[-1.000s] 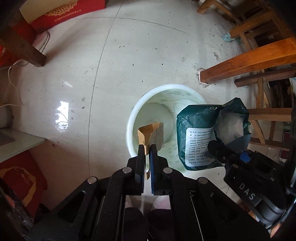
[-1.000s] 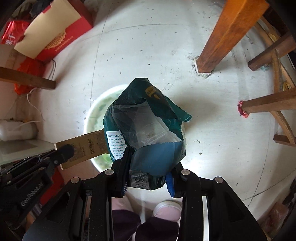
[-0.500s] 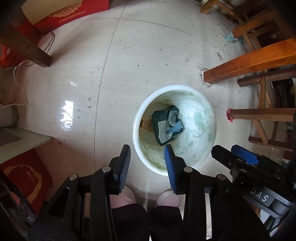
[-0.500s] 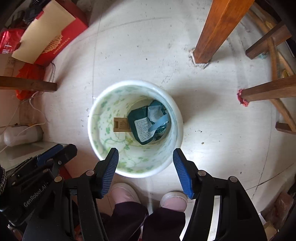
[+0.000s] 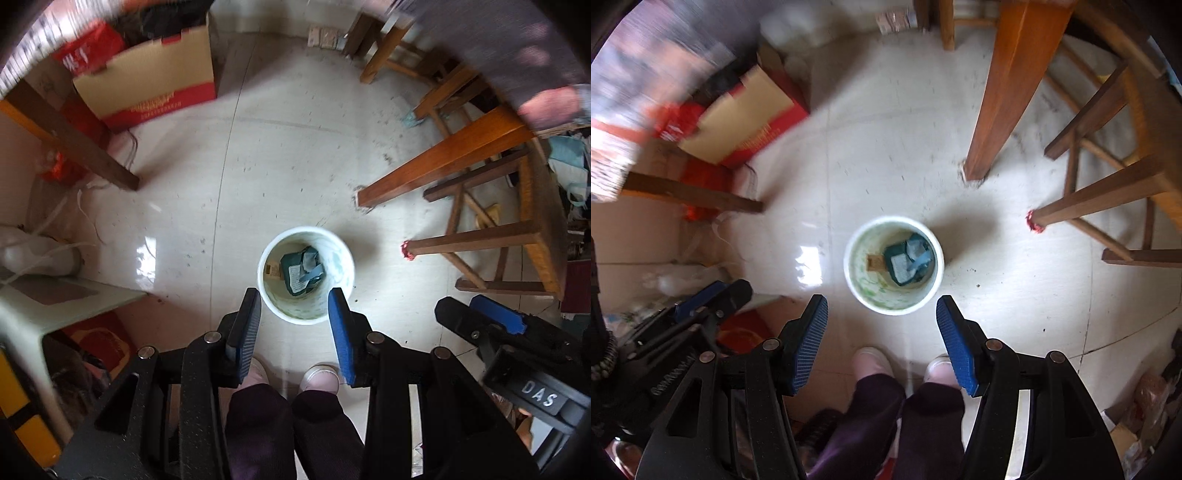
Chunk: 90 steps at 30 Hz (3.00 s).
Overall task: Collect trash
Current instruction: 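Move both tools back to the table toward the green bottle and candy wrapper, then grasp the small green bottle with left gripper while right gripper grasps the yellow candy wrapper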
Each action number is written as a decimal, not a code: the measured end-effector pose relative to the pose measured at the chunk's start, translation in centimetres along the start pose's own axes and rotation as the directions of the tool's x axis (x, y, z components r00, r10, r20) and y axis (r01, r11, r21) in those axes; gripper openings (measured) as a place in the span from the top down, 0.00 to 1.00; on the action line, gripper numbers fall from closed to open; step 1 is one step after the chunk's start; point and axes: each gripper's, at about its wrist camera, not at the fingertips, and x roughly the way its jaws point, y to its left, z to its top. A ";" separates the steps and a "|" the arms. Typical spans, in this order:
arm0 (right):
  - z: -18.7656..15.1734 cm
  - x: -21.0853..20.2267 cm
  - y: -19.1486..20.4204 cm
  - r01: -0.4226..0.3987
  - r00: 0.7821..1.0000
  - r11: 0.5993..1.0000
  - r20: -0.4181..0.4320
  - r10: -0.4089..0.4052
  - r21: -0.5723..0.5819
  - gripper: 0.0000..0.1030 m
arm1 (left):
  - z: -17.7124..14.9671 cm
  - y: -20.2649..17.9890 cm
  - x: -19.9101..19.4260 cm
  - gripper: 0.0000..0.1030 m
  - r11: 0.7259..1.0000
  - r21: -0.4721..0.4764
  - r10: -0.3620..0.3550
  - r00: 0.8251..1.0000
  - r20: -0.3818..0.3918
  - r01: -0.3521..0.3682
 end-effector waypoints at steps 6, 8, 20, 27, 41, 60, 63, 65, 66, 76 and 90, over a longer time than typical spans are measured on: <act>-0.2 -11.3 2.9 -0.038 0.991 0.999 0.129 0.037 0.002 0.44 | 0.7 -2.2 -12.1 0.65 0.998 0.065 0.015 0.992 0.128 -0.024; -0.4 -15.3 3.9 -0.050 0.983 0.999 0.176 0.050 -0.008 0.44 | 0.6 -2.7 -16.0 0.65 0.996 0.082 0.019 0.984 0.179 -0.034; -2.6 -33.9 8.6 -0.027 0.885 0.993 0.460 0.076 -0.113 0.44 | 0.4 -4.7 -36.9 0.65 0.987 0.151 -0.114 0.888 0.446 0.051; -4.3 -41.6 10.9 -0.029 0.788 0.994 0.610 0.087 -0.104 0.44 | -0.6 -4.1 -46.3 0.63 0.981 0.192 -0.119 0.798 0.591 0.004; -6.1 -48.1 13.3 0.059 0.594 0.996 0.804 0.022 -0.071 0.13 | -1.2 -1.3 -54.5 0.04 0.985 0.174 -0.131 0.660 0.740 0.000; 7.5 -49.1 8.4 0.080 0.599 0.986 0.798 0.070 -0.147 0.11 | 12.5 -9.7 -52.9 0.04 0.990 0.136 -0.087 0.649 0.756 -0.025; 10.0 -49.5 7.4 0.082 0.610 0.981 0.787 0.092 -0.178 0.11 | 14.7 -11.5 -52.7 0.04 0.993 0.117 -0.073 0.640 0.765 -0.027; 11.6 -49.6 6.9 0.088 0.621 0.976 0.777 0.101 -0.198 0.11 | 16.2 -12.7 -52.4 0.04 0.994 0.105 -0.064 0.637 0.768 -0.027; 12.5 -49.6 6.6 0.090 0.629 0.974 0.770 0.106 -0.207 0.11 | 16.8 -13.2 -52.2 0.04 0.995 0.099 -0.059 0.639 0.767 -0.027; 18.7 -47.1 4.7 0.095 0.710 0.970 0.698 0.093 -0.226 0.11 | 22.6 -14.7 -49.3 0.04 0.998 0.044 -0.003 0.694 0.720 -0.042; 26.1 -39.1 5.8 0.052 0.832 0.999 0.553 -0.046 0.006 0.11 | 33.1 -8.2 -44.0 0.04 0.989 0.148 -0.101 0.809 0.580 0.018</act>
